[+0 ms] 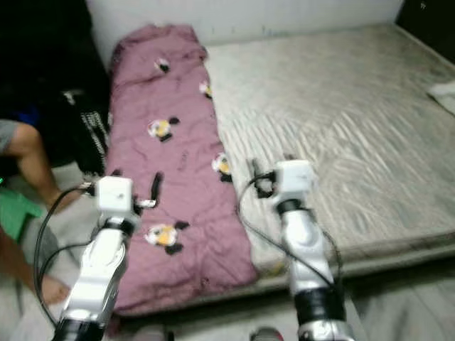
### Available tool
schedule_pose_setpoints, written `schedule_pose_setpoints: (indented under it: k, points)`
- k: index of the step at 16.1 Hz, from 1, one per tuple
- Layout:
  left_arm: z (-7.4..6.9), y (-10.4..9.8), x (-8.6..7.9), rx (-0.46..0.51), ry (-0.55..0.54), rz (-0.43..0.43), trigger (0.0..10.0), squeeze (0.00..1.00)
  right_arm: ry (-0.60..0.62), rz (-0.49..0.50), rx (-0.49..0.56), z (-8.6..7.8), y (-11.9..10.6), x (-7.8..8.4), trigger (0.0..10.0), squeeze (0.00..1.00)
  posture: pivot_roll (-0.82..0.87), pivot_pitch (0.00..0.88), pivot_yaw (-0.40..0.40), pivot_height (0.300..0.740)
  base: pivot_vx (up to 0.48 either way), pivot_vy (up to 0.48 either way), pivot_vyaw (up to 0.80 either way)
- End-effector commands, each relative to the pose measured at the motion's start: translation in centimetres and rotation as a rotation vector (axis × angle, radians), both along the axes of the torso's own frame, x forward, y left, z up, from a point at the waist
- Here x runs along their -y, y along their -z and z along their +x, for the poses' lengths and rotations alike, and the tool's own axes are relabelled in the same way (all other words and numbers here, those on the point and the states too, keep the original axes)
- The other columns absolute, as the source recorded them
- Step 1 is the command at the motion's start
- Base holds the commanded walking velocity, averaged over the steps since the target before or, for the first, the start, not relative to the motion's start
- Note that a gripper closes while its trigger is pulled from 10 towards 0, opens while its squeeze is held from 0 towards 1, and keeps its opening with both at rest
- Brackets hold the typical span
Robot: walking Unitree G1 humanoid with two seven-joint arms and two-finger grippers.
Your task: Clean up the room
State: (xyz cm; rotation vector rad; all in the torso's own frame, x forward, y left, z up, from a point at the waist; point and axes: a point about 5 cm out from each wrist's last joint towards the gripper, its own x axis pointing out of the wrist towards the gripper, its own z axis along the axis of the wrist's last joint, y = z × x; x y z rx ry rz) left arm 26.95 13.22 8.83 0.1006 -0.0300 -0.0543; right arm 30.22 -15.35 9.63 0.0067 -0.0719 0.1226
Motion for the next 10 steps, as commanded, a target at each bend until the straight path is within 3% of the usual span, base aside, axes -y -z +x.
schedule_pose_setpoints:
  k: [1, 5, 7, 10]
  points:
    - [-0.38, 0.59, -1.68, -0.027, -0.061, 0.014, 10.0, 0.0, -0.052, 0.018, 0.011, 0.13, -0.3, -1.84, 10.0, 0.0, -0.06, 0.0, 0.054, 0.74, 0.0, 0.0, 0.0]
    - [-0.62, 0.82, -1.35, -0.038, -0.06, 0.002, 10.0, 0.0, -0.042, 0.021, 0.007, 0.17, -0.35, -1.63, 10.0, 0.0, -0.06, 0.0, 0.056, 0.74, 0.0, 0.0, 0.0]
    - [-0.57, 0.93, -1.42, -0.059, -0.047, -0.031, 10.0, 0.0, -0.042, 0.026, 0.011, 0.19, -0.47, -1.56, 10.0, 0.0, -0.06, 0.0, 0.058, 0.74, 0.0, 0.456, 0.0]
    - [-0.4, 0.79, -1.85, -0.046, -0.062, -0.008, 10.0, 0.0, -0.035, 0.033, 0.013, 0.02, -0.52, -1.5, 10.0, 0.0, -0.06, 0.0, 0.059, 0.74, 0.0, 0.48, 0.0]
